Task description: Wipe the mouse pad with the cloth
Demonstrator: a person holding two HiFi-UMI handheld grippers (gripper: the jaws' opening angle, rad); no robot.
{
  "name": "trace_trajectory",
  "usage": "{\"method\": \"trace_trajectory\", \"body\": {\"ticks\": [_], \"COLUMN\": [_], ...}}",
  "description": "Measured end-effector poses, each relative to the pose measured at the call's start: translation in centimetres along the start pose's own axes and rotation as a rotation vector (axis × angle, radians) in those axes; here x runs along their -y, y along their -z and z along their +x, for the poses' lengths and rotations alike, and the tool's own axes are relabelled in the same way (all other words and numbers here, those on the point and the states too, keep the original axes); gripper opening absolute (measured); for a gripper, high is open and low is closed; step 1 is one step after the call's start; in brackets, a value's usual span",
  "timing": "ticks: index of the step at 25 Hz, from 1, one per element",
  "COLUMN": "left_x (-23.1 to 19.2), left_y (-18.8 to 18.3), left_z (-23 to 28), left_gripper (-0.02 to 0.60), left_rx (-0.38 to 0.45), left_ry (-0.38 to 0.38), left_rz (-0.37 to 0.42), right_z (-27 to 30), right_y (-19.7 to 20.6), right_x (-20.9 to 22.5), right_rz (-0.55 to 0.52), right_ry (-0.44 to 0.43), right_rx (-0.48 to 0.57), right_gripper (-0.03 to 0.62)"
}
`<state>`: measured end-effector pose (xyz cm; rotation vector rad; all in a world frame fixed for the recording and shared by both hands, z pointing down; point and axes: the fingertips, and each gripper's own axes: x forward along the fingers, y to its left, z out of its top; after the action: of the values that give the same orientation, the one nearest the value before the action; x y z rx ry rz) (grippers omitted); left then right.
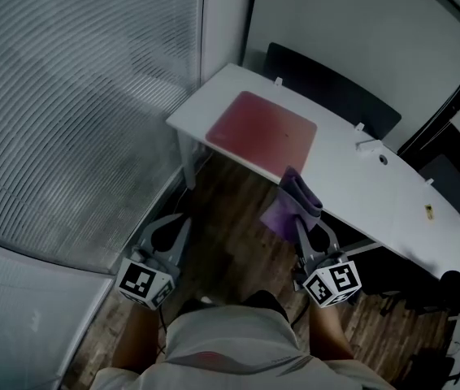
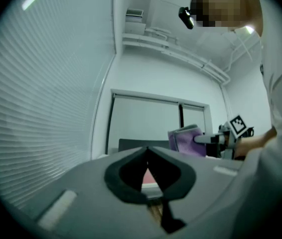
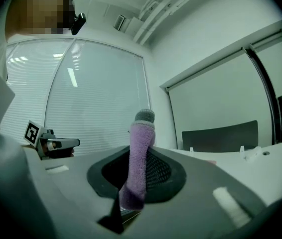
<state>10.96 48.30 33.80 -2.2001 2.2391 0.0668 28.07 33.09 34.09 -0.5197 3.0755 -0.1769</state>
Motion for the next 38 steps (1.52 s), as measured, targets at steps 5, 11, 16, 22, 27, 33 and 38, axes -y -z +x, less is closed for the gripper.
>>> {"method": "trace_trajectory", "body": {"ticks": [5, 11, 16, 22, 27, 33, 38], "left_x": [-3.0, -4.9, -7.2, -8.9, -9.7, -11.8, -14.8], "left_y": [1.8, 3.5, 2.7, 2.1, 2.1, 3.0, 3.8], "left_z": [1.2, 6.4, 13.1, 23.2, 31.2, 38.9, 43.2], "left_gripper": [0.003, 0.002, 0.002, 0.002, 0.002, 0.002, 0.002], "left_rx": [-0.022, -0.045, -0.07, -0.071, -0.063, -0.072, -0.079], "left_ry": [-0.001, 0.018, 0.012, 0.011, 0.019, 0.003, 0.027], "left_rz": [-0.038, -0.046, -0.019, -0.01, -0.011, -0.012, -0.008], "right_z": [2.7, 6.3, 11.1, 16.6, 20.1, 24.4, 28.6], "right_y": [1.0, 2.2, 2.1, 0.9, 0.3, 0.3, 1.0], "right_x": [0.7, 5.4, 11.0, 18.9, 25.5, 32.1, 34.2], "right_rz": [0.002, 0.026, 0.072, 0.079, 0.081, 0.095, 0.111], "right_ry": [0.006, 0.027, 0.026, 0.001, 0.006, 0.029, 0.033], "right_rx": [-0.033, -0.042, -0.034, -0.044, -0.055, -0.079, -0.092], "right_gripper": [0.057, 0.057, 0.057, 0.057, 0.057, 0.057, 0.057]}}
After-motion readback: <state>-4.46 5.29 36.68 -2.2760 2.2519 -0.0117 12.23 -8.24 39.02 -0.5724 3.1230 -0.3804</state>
